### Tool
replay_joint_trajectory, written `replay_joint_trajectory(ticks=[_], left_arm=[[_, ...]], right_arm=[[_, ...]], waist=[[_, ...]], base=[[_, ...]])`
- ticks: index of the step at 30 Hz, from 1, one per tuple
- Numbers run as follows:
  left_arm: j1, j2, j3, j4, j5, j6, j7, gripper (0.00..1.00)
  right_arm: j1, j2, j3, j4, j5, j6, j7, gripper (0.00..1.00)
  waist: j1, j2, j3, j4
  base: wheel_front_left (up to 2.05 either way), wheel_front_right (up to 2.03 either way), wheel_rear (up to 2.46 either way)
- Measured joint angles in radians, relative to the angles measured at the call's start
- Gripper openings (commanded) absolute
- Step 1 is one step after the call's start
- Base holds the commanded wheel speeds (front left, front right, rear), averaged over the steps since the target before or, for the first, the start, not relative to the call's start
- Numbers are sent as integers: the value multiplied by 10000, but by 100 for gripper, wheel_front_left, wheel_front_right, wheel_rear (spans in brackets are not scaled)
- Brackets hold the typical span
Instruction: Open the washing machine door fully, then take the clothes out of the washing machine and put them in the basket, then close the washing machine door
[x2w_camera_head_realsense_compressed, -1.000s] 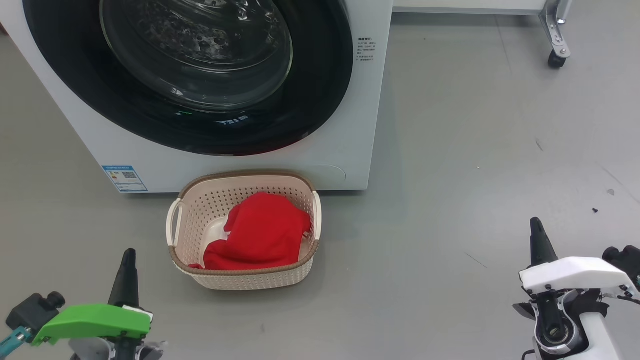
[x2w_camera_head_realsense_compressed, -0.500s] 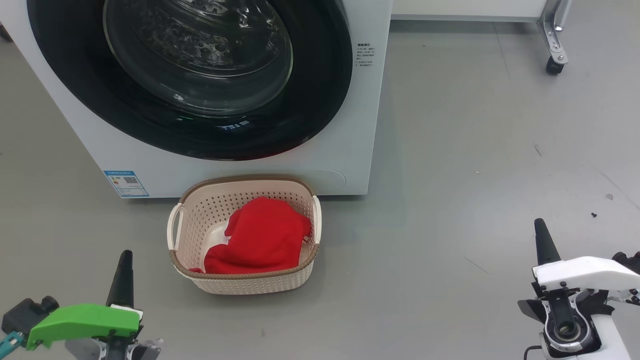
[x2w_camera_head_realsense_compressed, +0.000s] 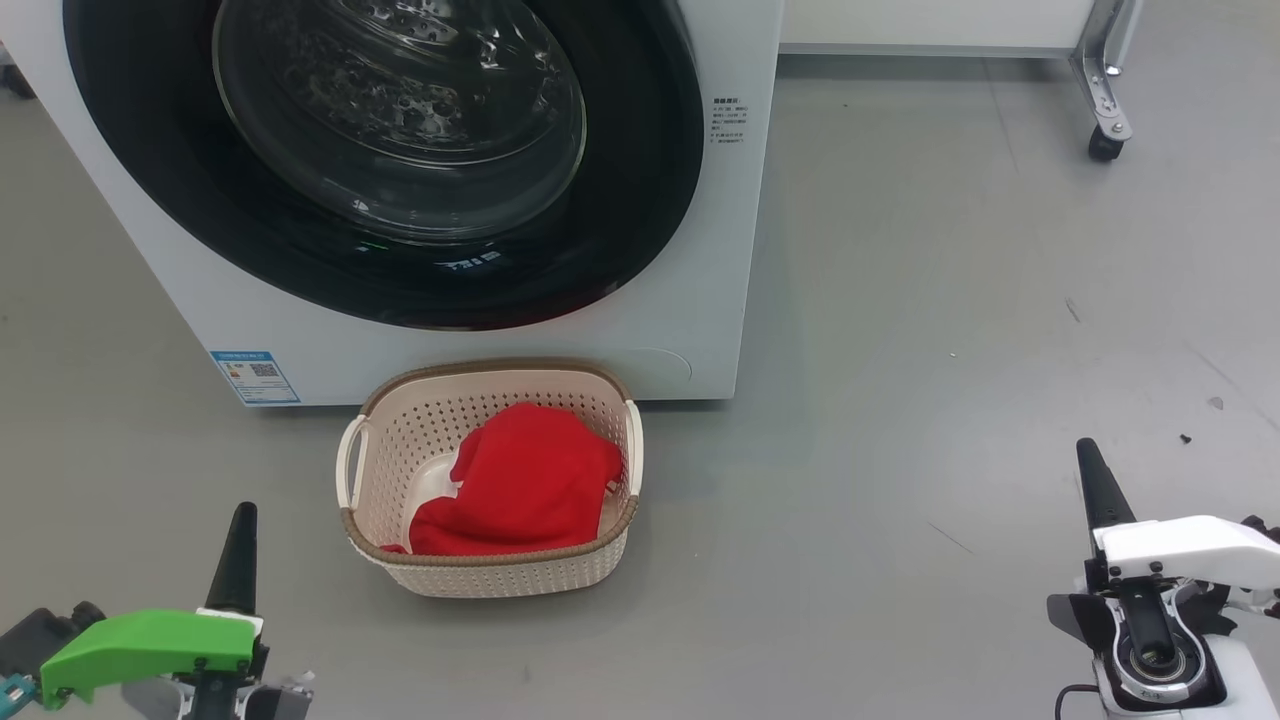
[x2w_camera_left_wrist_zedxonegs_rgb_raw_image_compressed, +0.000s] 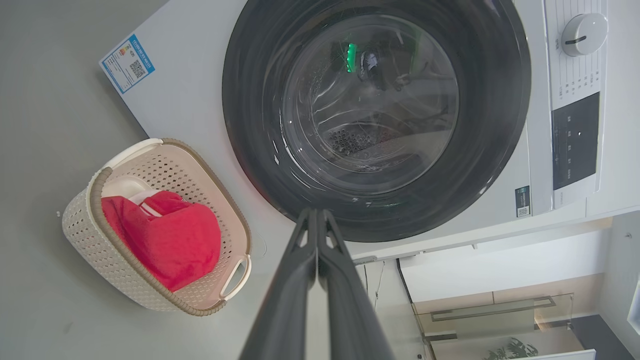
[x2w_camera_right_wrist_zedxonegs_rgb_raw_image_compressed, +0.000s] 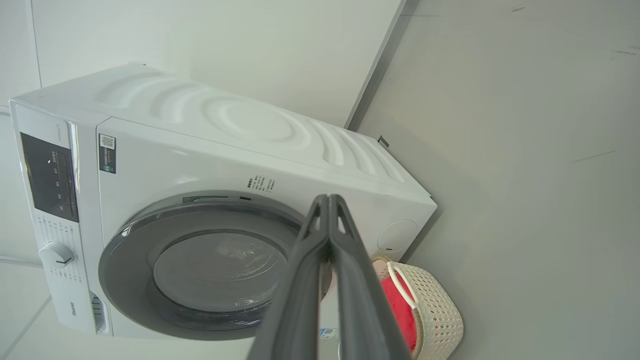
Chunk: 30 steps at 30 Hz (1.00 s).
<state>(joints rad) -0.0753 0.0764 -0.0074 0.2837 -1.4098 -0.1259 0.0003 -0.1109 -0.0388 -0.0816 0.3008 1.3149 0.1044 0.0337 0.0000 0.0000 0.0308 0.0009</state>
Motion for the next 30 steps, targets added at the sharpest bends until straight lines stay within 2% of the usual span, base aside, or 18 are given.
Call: replay_joint_trajectory(ticks=[26,30], left_arm=[[-1,-40,372,-17,-2184,0,700,0],[-1,-42,378,-19,-2359,0,702,0]], right_arm=[[174,0,-487,-150,2807,119,713,0],[177,0,-500,-159,2865,121,713,0]], waist=[[0,0,-281,-10],[0,0,-282,-11]], base=[[0,0,0],[0,0,0]])
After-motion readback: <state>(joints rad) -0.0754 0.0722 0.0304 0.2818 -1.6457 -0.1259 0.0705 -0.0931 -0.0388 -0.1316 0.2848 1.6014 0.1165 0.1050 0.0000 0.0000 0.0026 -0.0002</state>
